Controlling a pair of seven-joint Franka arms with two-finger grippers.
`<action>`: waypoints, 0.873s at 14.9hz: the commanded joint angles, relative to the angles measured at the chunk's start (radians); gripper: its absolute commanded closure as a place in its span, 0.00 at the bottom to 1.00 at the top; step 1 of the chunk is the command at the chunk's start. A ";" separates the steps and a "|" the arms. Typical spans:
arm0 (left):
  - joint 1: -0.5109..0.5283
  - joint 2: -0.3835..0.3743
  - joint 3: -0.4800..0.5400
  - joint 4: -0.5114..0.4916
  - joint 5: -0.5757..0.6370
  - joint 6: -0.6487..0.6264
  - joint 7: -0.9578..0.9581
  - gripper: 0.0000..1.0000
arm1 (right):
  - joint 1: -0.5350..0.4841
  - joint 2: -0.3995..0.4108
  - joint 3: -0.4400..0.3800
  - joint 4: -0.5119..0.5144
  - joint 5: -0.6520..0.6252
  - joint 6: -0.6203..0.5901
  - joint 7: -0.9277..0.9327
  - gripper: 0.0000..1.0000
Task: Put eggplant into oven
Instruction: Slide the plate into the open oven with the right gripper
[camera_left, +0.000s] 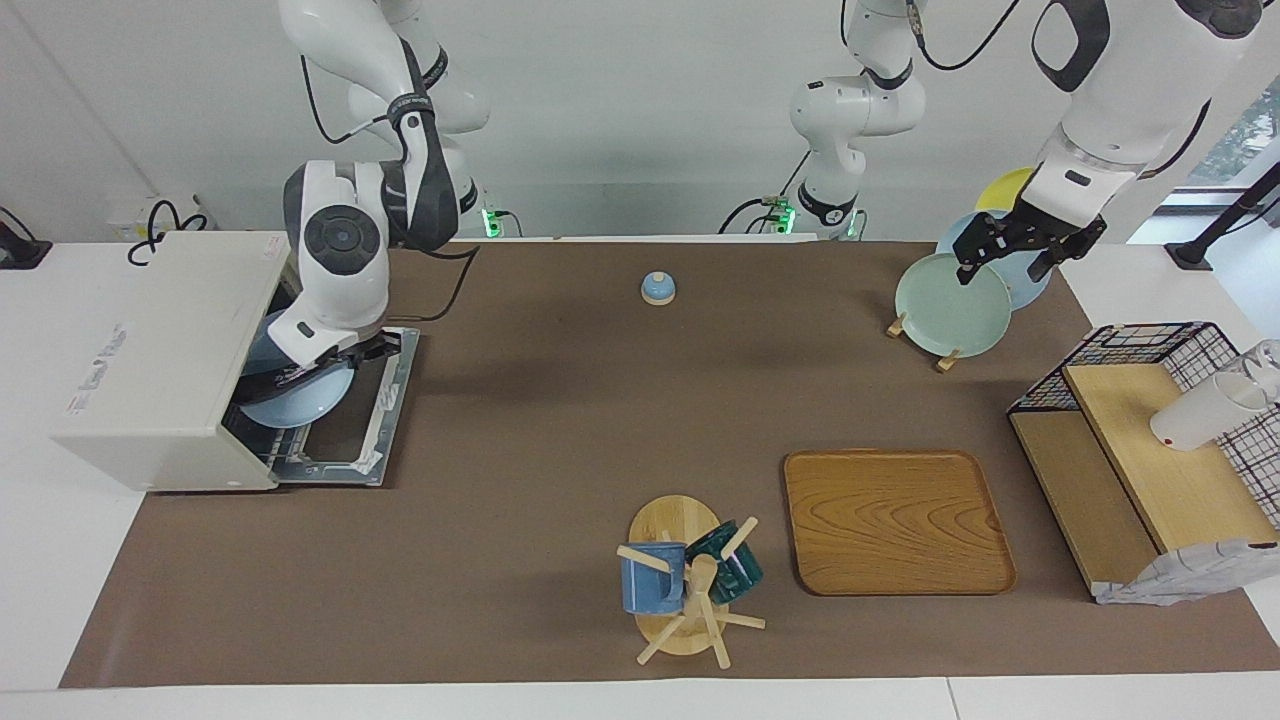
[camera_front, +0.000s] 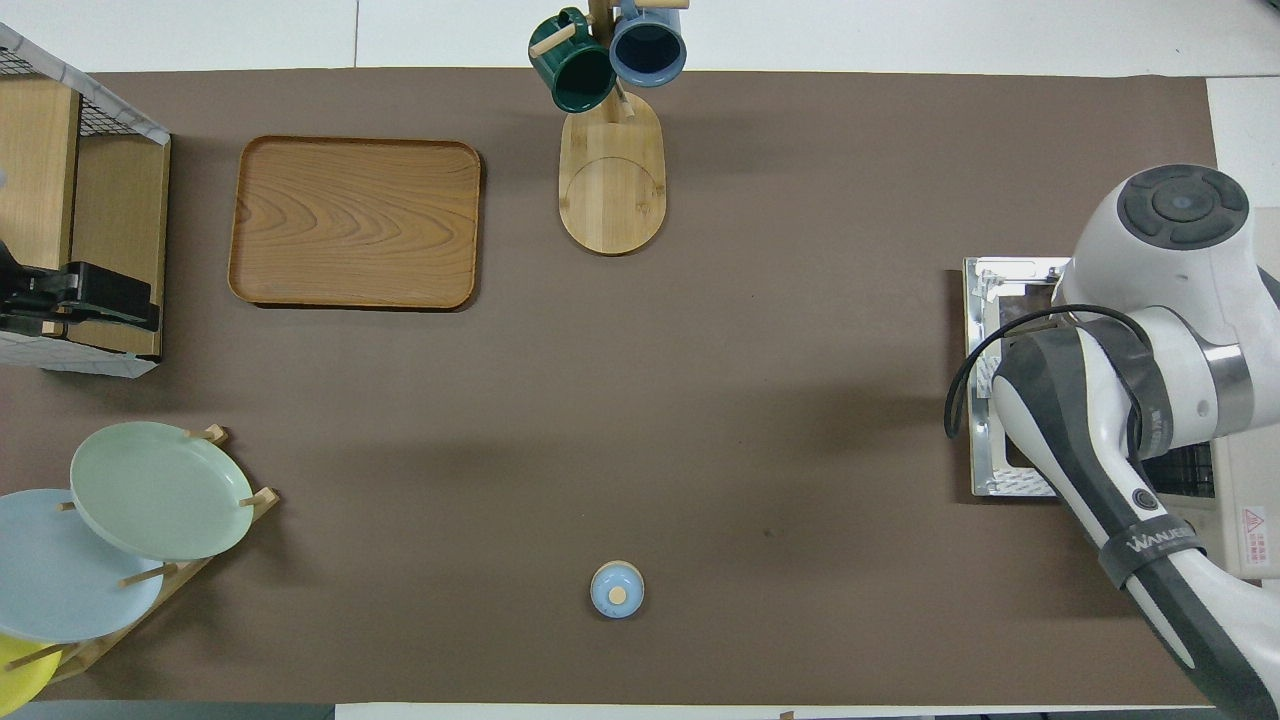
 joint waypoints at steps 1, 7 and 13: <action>0.015 -0.005 -0.012 -0.001 0.014 -0.013 0.002 0.00 | -0.062 -0.049 0.015 -0.101 -0.021 0.090 -0.054 1.00; 0.015 -0.005 -0.012 -0.001 0.014 -0.013 0.002 0.00 | -0.062 -0.044 0.015 -0.077 -0.008 0.081 -0.053 0.75; 0.015 -0.005 -0.012 -0.001 0.014 -0.013 0.002 0.00 | -0.036 -0.047 0.023 0.006 0.115 0.007 -0.053 0.79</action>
